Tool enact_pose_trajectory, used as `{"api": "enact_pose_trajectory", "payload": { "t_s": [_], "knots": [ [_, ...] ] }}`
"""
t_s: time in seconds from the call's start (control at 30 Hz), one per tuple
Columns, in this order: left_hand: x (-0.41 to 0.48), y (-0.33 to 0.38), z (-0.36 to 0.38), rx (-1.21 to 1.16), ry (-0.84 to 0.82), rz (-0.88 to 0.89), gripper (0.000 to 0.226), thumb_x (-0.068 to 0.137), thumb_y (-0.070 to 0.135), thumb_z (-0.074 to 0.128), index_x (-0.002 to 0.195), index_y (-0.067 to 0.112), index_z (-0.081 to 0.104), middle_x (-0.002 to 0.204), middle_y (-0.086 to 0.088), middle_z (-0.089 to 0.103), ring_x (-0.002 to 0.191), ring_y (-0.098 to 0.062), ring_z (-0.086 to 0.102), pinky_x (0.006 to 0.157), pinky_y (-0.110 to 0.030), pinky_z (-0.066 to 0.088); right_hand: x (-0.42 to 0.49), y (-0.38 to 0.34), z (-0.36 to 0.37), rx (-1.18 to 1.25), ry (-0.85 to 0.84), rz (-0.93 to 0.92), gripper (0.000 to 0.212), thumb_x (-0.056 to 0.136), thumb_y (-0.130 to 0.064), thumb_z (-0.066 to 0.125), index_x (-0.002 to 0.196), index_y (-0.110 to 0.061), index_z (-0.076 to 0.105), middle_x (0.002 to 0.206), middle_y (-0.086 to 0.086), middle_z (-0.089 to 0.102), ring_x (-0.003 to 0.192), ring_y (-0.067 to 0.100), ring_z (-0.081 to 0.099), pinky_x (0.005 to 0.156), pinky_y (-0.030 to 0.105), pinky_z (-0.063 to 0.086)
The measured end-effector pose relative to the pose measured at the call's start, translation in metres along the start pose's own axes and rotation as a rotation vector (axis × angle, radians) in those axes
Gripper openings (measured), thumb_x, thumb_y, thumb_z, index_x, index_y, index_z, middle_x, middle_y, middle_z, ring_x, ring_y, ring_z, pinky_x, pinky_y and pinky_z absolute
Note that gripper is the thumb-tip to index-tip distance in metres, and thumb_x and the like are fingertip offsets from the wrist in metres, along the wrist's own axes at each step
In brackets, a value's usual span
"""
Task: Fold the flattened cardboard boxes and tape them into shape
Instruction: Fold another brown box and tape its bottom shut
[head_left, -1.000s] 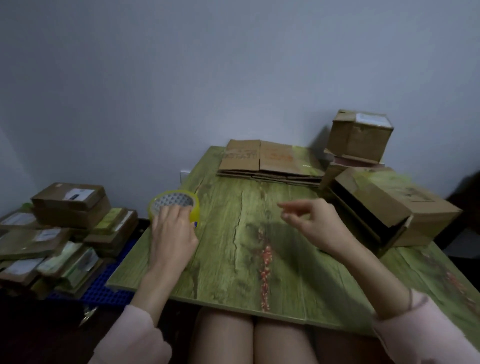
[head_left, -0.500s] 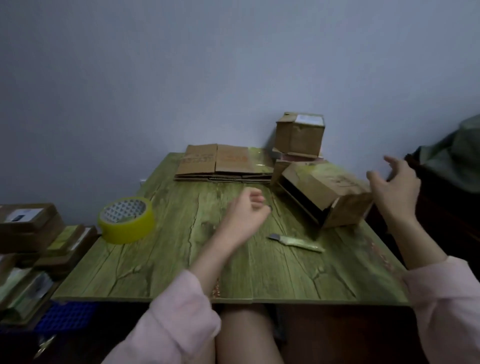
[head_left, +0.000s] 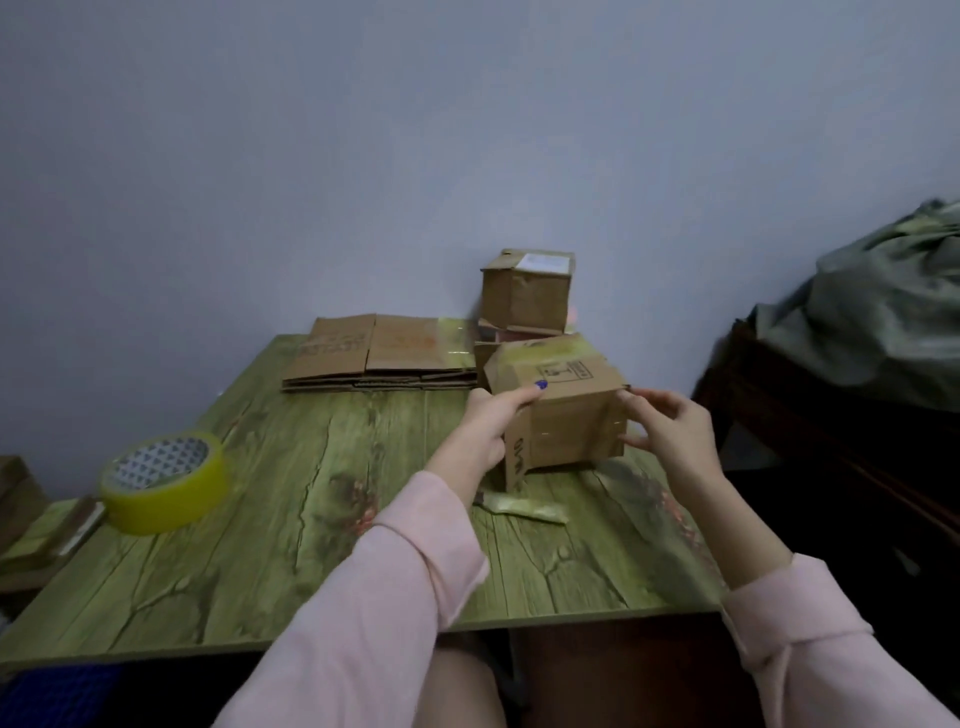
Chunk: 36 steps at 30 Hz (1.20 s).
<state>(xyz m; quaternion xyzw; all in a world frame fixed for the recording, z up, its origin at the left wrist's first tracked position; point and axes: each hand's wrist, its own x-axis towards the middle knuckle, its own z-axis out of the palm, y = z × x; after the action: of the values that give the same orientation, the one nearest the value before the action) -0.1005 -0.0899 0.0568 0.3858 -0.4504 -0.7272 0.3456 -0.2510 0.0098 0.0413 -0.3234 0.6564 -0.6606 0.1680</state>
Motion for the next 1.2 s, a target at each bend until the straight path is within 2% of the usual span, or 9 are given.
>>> {"api": "enact_pose_trajectory", "payload": {
  "t_s": [0.13, 0.23, 0.4, 0.57, 0.77, 0.87, 0.97, 1.13, 1.2],
  "knots": [
    [-0.006, 0.012, -0.019, 0.021, 0.081, 0.124, 0.044, 0.077, 0.018, 0.076, 0.110, 0.003, 0.052, 0.109, -0.021, 0.063, 0.092, -0.028, 0.063, 0.080, -0.039, 0.053, -0.006, -0.022, 0.013, 0.027, 0.013, -0.089, 0.027, 0.084, -0.032, 0.069, 0.106, -0.017, 0.068, 0.098, 0.003, 0.070, 0.094, 0.014, 0.066, 0.084, 0.035, 0.055],
    [-0.008, 0.028, -0.039, 0.062, 0.125, 0.296, 0.079, 0.070, 0.018, 0.081, 0.135, 0.010, 0.038, 0.131, -0.014, 0.051, 0.112, -0.030, 0.056, 0.098, -0.047, 0.047, -0.010, -0.041, 0.031, 0.090, -0.006, -0.150, 0.023, 0.083, -0.035, 0.070, 0.096, -0.017, 0.073, 0.091, 0.000, 0.072, 0.085, 0.006, 0.065, 0.084, 0.031, 0.053],
    [-0.011, 0.060, -0.047, -0.017, 0.164, 0.471, 0.081, 0.072, 0.009, 0.079, 0.139, 0.009, 0.033, 0.127, -0.008, 0.052, 0.111, -0.027, 0.058, 0.097, -0.045, 0.048, -0.008, -0.061, 0.064, 0.325, -0.009, -0.241, 0.022, 0.083, -0.017, 0.071, 0.103, -0.023, 0.066, 0.095, -0.005, 0.067, 0.090, 0.006, 0.064, 0.085, 0.031, 0.053],
    [0.007, 0.107, -0.030, 0.021, 0.144, 0.592, 0.072, 0.073, 0.011, 0.079, 0.133, 0.010, 0.039, 0.122, -0.006, 0.057, 0.109, -0.023, 0.060, 0.094, -0.044, 0.051, 0.032, -0.088, 0.084, 0.200, -0.135, -0.308, 0.065, 0.079, -0.038, 0.074, 0.137, -0.031, 0.045, 0.132, -0.004, 0.055, 0.122, 0.011, 0.051, 0.102, 0.037, 0.046],
    [0.039, 0.162, -0.004, 0.159, 0.043, 0.679, 0.055, 0.081, 0.020, 0.073, 0.128, 0.008, 0.048, 0.119, -0.005, 0.062, 0.104, -0.019, 0.062, 0.092, -0.039, 0.052, 0.092, -0.126, 0.099, 0.201, -0.032, -0.327, 0.084, 0.061, -0.058, 0.074, 0.137, -0.040, 0.044, 0.129, -0.006, 0.058, 0.118, 0.016, 0.055, 0.094, 0.049, 0.050],
    [0.056, 0.179, 0.005, 0.285, 0.025, 0.704, 0.065, 0.090, 0.023, 0.062, 0.143, 0.006, 0.028, 0.124, -0.001, 0.053, 0.101, -0.009, 0.051, 0.074, -0.016, 0.043, 0.120, -0.136, 0.104, 0.220, 0.045, -0.304, 0.081, 0.066, -0.053, 0.075, 0.139, -0.037, 0.043, 0.130, -0.005, 0.057, 0.117, 0.019, 0.056, 0.093, 0.053, 0.050],
    [0.080, 0.188, 0.008, 0.349, 0.026, 0.676, 0.072, 0.093, 0.020, 0.058, 0.148, 0.001, 0.014, 0.143, -0.007, 0.043, 0.121, -0.014, 0.046, 0.086, -0.017, 0.034, 0.155, -0.137, 0.109, 0.264, 0.119, -0.290, 0.075, 0.076, -0.044, 0.074, 0.142, -0.033, 0.040, 0.132, -0.004, 0.056, 0.118, 0.020, 0.054, 0.094, 0.053, 0.050],
    [0.120, 0.173, 0.006, 0.527, -0.066, 0.533, 0.031, 0.090, 0.002, 0.053, 0.121, 0.003, 0.053, 0.126, -0.016, 0.058, 0.112, -0.024, 0.055, 0.097, -0.033, 0.044, 0.203, -0.113, 0.119, 0.002, 0.099, -0.129, 0.064, 0.087, -0.046, 0.061, 0.144, -0.028, 0.038, 0.141, 0.002, 0.047, 0.129, 0.030, 0.044, 0.096, 0.054, 0.047],
    [0.130, 0.162, 0.005, 0.565, -0.113, 0.514, 0.033, 0.089, -0.002, 0.051, 0.122, 0.005, 0.054, 0.120, -0.013, 0.060, 0.112, -0.025, 0.055, 0.096, -0.034, 0.045, 0.213, -0.098, 0.120, -0.098, 0.066, -0.102, 0.058, 0.090, -0.047, 0.053, 0.143, -0.028, 0.039, 0.142, 0.002, 0.048, 0.131, 0.032, 0.042, 0.101, 0.054, 0.043]
  ]
}}
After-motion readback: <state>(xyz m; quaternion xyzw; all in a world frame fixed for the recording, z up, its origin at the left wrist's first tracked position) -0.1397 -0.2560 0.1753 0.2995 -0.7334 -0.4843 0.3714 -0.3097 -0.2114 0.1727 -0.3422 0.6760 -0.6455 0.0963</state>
